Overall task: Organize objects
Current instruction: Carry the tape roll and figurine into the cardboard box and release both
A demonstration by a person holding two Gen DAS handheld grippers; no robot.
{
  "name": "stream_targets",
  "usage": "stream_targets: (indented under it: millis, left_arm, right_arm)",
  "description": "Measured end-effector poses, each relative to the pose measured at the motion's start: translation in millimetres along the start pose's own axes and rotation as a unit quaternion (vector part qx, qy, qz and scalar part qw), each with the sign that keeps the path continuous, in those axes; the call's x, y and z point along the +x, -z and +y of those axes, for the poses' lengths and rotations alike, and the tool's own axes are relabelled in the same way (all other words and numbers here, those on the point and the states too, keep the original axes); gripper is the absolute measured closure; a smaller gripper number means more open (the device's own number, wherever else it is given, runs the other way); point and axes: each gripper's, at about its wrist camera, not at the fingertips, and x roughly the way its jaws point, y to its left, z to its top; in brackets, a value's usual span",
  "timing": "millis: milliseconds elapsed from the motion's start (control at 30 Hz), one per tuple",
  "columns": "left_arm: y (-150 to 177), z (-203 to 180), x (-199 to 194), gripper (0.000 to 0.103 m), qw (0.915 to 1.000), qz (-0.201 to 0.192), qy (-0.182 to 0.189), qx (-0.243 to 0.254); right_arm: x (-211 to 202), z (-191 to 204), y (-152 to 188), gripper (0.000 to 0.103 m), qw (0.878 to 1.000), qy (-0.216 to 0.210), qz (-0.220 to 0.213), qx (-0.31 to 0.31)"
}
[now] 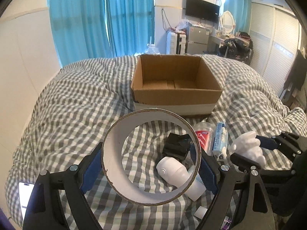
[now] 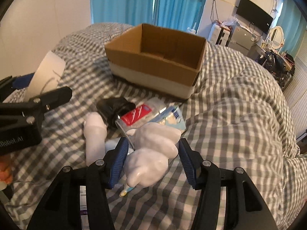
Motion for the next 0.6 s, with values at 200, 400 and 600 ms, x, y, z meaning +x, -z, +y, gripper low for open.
stream_targets:
  millis: [200,400,600]
  left_arm:
    - [-16,3,-17,0.014,0.9996,-0.027,-0.004,0.003]
    - [-48,3,-23,0.014,0.9985,-0.051,-0.008,0.016]
    - [-104,-1,-16,0.014,0.9963,-0.080,-0.009,0.031]
  right_arm:
    - [-23,-2,-19,0.049,0.999,0.003,-0.032,-0.005]
    - [-42,-14,-50,0.049,0.998,0.012,-0.064,-0.003]
    - [-55,-32,-99,0.049,0.994,0.023,-0.104,0.001]
